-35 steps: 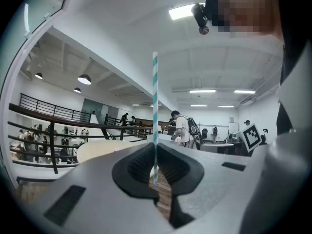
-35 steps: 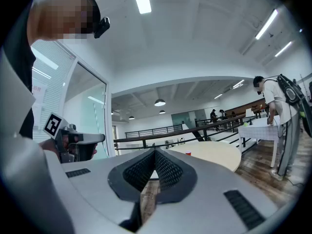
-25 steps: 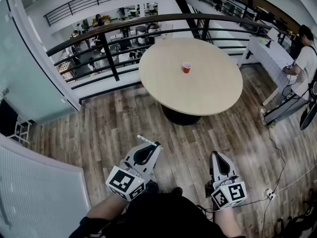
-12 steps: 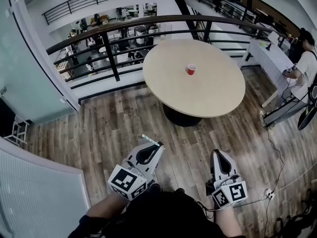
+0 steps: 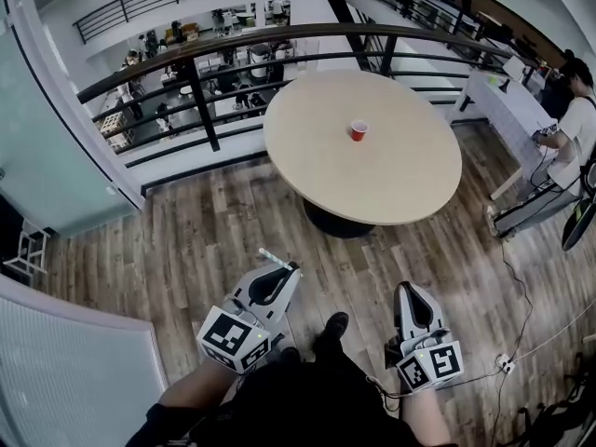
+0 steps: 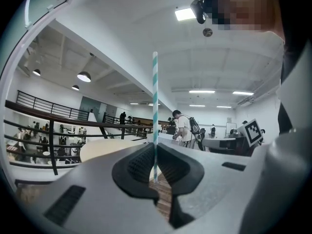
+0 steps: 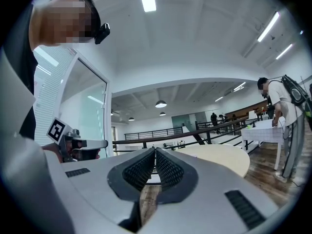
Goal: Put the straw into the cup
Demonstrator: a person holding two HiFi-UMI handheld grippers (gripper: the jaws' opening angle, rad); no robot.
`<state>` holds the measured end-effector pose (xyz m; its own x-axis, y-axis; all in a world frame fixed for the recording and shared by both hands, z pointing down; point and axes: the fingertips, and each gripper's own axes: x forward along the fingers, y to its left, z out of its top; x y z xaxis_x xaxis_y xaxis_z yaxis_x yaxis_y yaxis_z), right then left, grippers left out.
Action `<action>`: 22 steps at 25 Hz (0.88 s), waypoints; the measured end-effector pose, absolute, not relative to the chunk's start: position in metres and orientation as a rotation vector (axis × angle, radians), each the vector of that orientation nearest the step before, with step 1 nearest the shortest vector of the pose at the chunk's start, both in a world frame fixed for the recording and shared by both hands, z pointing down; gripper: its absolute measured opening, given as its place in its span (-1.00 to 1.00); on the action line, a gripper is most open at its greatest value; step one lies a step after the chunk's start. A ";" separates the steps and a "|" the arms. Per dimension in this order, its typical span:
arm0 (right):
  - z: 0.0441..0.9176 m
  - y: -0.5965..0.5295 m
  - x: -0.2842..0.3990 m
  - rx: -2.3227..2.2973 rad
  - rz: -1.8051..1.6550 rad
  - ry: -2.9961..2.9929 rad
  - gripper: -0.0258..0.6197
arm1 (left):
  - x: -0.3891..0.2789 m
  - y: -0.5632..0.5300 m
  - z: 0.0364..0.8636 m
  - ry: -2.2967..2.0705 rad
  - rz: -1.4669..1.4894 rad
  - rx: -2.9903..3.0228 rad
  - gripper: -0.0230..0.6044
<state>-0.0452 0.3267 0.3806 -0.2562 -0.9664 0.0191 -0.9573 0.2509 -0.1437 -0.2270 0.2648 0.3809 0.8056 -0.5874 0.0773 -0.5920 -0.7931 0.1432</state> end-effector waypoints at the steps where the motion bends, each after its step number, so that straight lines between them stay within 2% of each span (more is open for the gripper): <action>1: 0.382 0.319 -0.041 -1.862 -0.194 2.428 -0.85 | -0.223 0.258 0.383 -0.936 0.052 2.827 -0.86; 22: 0.403 0.165 0.117 -1.718 -0.330 2.441 -0.85 | -0.053 0.111 0.380 -1.030 0.116 2.795 -0.86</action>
